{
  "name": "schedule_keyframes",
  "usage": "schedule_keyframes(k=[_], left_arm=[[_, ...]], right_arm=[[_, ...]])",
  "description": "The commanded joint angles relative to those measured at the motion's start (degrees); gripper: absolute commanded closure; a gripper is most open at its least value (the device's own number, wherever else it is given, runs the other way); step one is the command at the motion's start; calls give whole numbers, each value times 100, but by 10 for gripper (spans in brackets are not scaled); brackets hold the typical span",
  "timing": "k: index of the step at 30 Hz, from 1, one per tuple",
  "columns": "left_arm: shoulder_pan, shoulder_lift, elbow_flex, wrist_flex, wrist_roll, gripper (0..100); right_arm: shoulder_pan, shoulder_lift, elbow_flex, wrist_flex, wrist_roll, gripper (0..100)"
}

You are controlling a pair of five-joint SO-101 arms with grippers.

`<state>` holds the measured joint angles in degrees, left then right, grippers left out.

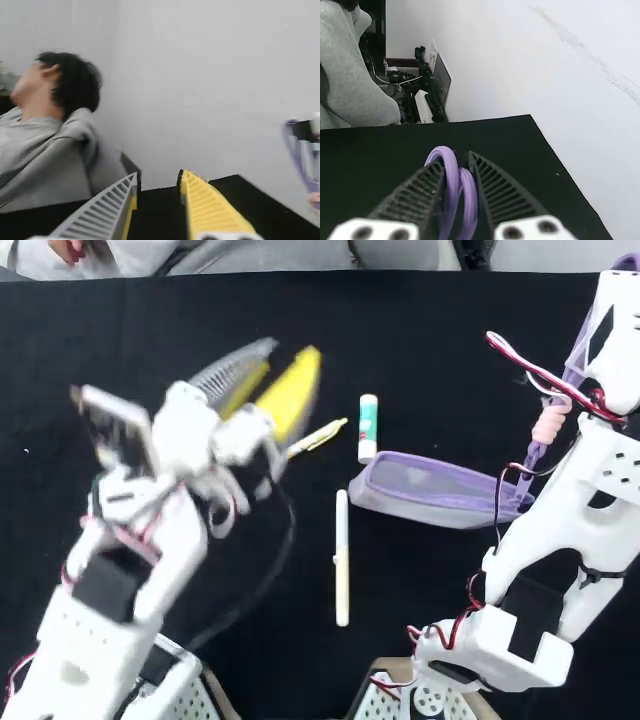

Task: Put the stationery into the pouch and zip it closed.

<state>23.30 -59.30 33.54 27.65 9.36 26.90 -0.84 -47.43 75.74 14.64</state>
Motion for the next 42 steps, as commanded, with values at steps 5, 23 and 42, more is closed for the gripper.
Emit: schedule_keyframes(k=[5, 23, 42], left_arm=[[-804, 2338, -1007, 615, -193, 855], [-734, 6382, -1991, 809, -3191, 854], [-752, 10382, -6695, 3886, -3675, 856]], right_arm=[[88, -13, -13, -79, -18, 987], [299, 505, -48, 35, 220, 987], [299, 831, -40, 26, 229, 987]])
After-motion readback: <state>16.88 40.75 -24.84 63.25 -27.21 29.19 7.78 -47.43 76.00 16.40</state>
